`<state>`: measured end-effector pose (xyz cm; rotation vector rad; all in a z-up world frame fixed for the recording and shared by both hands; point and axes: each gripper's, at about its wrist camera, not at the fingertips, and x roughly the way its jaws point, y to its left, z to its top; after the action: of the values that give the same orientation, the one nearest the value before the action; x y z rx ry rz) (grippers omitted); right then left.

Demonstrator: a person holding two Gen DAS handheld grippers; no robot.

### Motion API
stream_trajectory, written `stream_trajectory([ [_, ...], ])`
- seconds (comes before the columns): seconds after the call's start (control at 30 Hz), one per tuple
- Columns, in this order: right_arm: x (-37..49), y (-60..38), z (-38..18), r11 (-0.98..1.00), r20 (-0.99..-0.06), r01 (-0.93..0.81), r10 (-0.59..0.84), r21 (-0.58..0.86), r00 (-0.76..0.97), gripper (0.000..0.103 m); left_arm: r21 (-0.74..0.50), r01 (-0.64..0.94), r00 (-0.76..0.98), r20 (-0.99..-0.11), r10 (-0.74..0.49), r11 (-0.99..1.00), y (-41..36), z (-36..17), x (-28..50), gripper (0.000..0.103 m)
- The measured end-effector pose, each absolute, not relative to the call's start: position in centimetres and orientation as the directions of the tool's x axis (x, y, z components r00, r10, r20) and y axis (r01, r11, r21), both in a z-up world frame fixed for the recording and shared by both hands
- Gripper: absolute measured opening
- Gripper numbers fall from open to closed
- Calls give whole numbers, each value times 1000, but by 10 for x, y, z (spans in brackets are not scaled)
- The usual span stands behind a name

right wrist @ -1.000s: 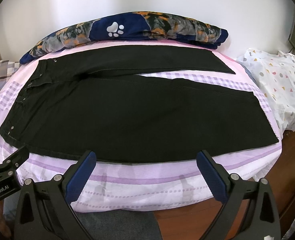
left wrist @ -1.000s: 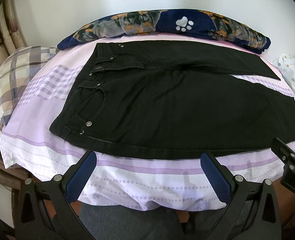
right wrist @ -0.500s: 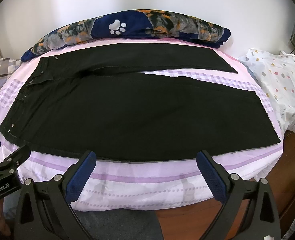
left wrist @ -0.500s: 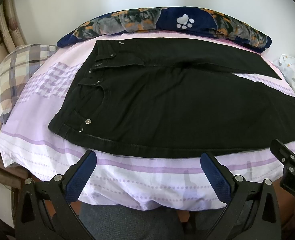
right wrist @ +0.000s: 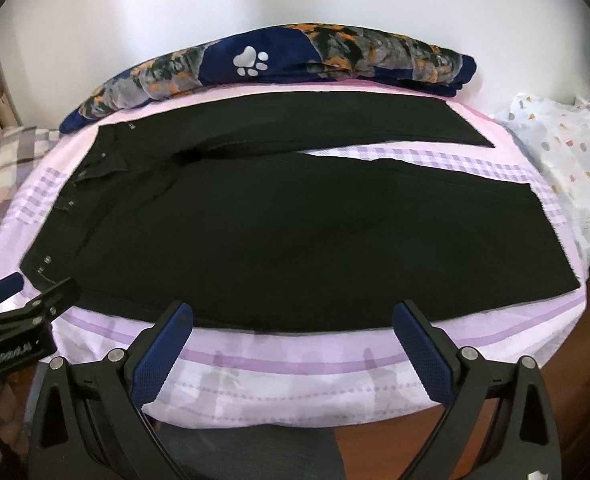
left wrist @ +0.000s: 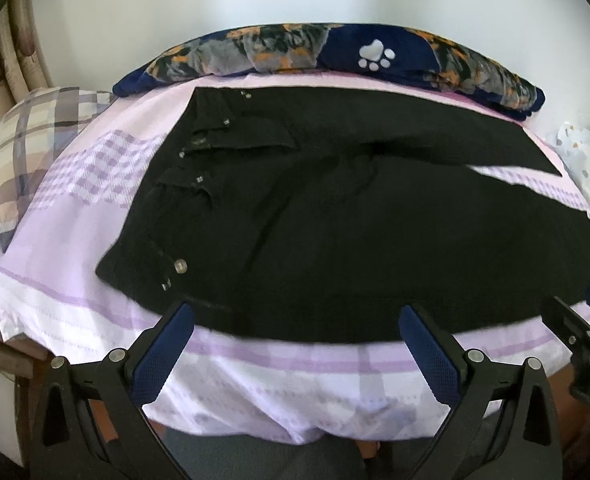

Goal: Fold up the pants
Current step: 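Grasp the jeans waistband with the left tool while the right tool grasps the waistband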

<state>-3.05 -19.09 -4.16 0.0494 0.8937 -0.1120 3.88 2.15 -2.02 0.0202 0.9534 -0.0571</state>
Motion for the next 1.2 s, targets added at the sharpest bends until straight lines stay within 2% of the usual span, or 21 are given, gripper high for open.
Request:
stream_trajectory([
  [0.03, -27, -191, -40, 994, -779, 111, -66, 4, 623, 99, -8, 56, 580, -814, -38, 998, 25, -18, 43, 99],
  [0.1, -16, -192, -34, 996, -781, 91, -47, 13, 623, 95, -8, 48, 584, -811, -35, 999, 33, -12, 54, 88],
  [0.17, -2, -192, -27, 997, -779, 70, -23, 27, 626, 89, -10, 26, 591, -806, -24, 1000, 46, -5, 70, 83],
  [0.33, 40, -189, -4, 999, -766, -6, 44, 52, 642, 89, -62, -15, 610, -791, -40, 998, 92, 15, 122, 69],
  [0.5, 94, -189, 10, 978, -762, -93, 202, 185, 615, 89, -241, -37, 584, -793, -174, 970, 142, 25, 191, 61],
  [0.57, 116, -187, 13, 975, -770, -109, 219, 192, 599, 87, -286, -47, 565, -798, -211, 957, 153, 21, 215, 59],
  [0.7, 155, -178, 15, 970, -786, -148, 243, 193, 569, 84, -376, -50, 510, -806, -300, 925, 169, 3, 265, 45],
  [0.8, 180, -173, 12, 970, -796, -163, 243, 182, 554, 83, -420, -79, 470, -816, -338, 904, 178, -19, 298, 38],
  [0.93, 208, -171, 0, 966, -812, -166, 256, 197, 525, 83, -482, -107, 436, -809, -394, 870, 191, -43, 333, 32],
  [1.2, 251, -163, -31, 962, -844, -171, 270, 213, 463, 81, -540, -145, 425, -791, -440, 829, 218, -75, 378, 31],
])
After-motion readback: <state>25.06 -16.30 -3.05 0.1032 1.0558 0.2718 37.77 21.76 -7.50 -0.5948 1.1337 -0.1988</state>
